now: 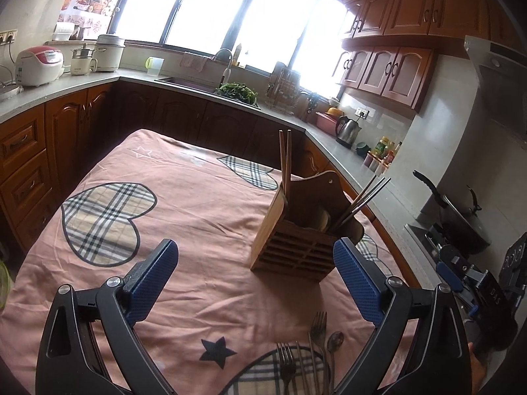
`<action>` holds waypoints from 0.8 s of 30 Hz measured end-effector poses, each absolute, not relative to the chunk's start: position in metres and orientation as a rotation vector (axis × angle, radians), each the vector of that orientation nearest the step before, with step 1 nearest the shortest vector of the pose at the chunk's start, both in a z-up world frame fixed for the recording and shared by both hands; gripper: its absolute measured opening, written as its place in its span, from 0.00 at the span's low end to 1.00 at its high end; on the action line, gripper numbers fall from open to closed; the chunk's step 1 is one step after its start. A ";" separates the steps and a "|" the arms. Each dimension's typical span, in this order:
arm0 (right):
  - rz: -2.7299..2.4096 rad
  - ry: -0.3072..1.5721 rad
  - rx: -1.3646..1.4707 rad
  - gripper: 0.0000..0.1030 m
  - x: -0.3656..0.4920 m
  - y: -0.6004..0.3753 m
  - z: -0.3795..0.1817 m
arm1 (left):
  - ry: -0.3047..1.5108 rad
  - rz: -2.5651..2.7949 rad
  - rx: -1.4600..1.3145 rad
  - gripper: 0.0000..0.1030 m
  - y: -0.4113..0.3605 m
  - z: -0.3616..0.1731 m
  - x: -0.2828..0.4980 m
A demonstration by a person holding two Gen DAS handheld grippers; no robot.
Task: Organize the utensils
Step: 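Move both open tools back down to the forks and spoon on the cloth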
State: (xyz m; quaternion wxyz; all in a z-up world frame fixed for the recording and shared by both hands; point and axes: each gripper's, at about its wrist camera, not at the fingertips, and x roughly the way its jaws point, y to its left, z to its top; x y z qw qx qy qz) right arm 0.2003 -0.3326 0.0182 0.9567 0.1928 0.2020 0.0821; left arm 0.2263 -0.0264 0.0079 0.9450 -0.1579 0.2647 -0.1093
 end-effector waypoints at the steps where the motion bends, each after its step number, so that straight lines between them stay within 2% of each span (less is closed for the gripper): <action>1: 0.170 0.414 0.391 0.86 0.197 -0.331 0.017 | 0.544 -0.225 -0.318 0.94 -0.026 0.007 0.222; 24: 0.198 0.548 0.361 0.88 0.126 -0.320 -0.028 | 0.665 -0.247 -0.302 0.94 -0.033 -0.040 0.158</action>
